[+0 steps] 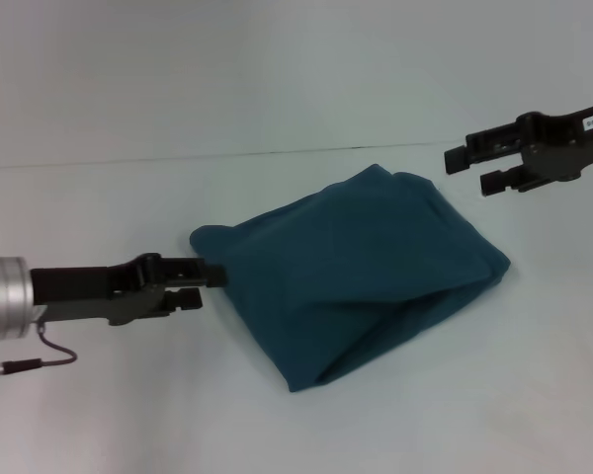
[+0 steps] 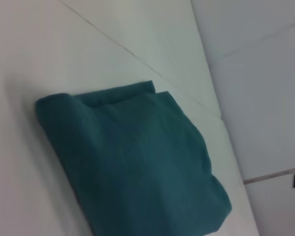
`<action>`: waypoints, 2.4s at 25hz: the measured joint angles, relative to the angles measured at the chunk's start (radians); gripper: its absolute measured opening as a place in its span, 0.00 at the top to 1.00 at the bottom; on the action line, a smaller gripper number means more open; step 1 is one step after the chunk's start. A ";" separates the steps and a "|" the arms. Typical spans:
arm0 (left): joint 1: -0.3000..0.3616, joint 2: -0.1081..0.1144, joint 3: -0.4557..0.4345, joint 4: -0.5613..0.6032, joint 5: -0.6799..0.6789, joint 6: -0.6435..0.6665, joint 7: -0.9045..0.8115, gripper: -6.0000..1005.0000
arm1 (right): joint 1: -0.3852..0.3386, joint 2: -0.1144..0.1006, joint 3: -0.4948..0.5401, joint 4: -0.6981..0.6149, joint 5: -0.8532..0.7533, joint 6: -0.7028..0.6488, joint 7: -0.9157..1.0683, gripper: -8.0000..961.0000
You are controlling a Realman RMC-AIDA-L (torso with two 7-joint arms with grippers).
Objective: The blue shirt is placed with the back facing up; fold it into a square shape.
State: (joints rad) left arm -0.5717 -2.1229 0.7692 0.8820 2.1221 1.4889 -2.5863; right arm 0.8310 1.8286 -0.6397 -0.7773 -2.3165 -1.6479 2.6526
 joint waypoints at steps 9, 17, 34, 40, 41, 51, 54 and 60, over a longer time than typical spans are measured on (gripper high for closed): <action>-0.013 0.008 0.032 -0.038 -0.005 -0.043 0.002 0.38 | -0.018 -0.008 0.007 0.001 0.027 -0.004 -0.004 0.10; -0.090 0.011 0.055 -0.217 0.003 -0.189 -0.129 0.20 | -0.017 -0.008 0.011 0.000 0.028 0.000 -0.005 0.11; -0.169 0.000 0.084 -0.380 0.004 -0.425 -0.133 0.13 | -0.018 -0.008 0.035 0.007 0.028 0.002 -0.005 0.11; -0.176 -0.008 0.091 -0.387 0.004 -0.447 -0.124 0.13 | -0.019 -0.008 0.045 0.008 0.028 0.002 -0.005 0.11; -0.180 -0.011 0.092 -0.389 0.004 -0.451 -0.123 0.13 | -0.019 -0.008 0.045 0.009 0.028 0.002 -0.005 0.11; -0.265 -0.005 0.130 -0.462 0.005 -0.516 -0.099 0.23 | -0.022 -0.008 0.065 0.011 0.028 0.002 -0.005 0.11; -0.265 -0.007 0.133 -0.460 0.006 -0.519 -0.100 0.26 | -0.025 -0.008 0.073 0.012 0.032 0.001 -0.005 0.11; -0.265 -0.009 0.133 -0.459 0.006 -0.522 -0.100 0.44 | -0.029 -0.009 0.075 0.012 0.052 0.000 -0.005 0.11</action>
State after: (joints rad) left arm -0.8364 -2.1323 0.9019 0.4227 2.1277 0.9674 -2.6864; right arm 0.8021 1.8196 -0.5651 -0.7652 -2.2645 -1.6475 2.6476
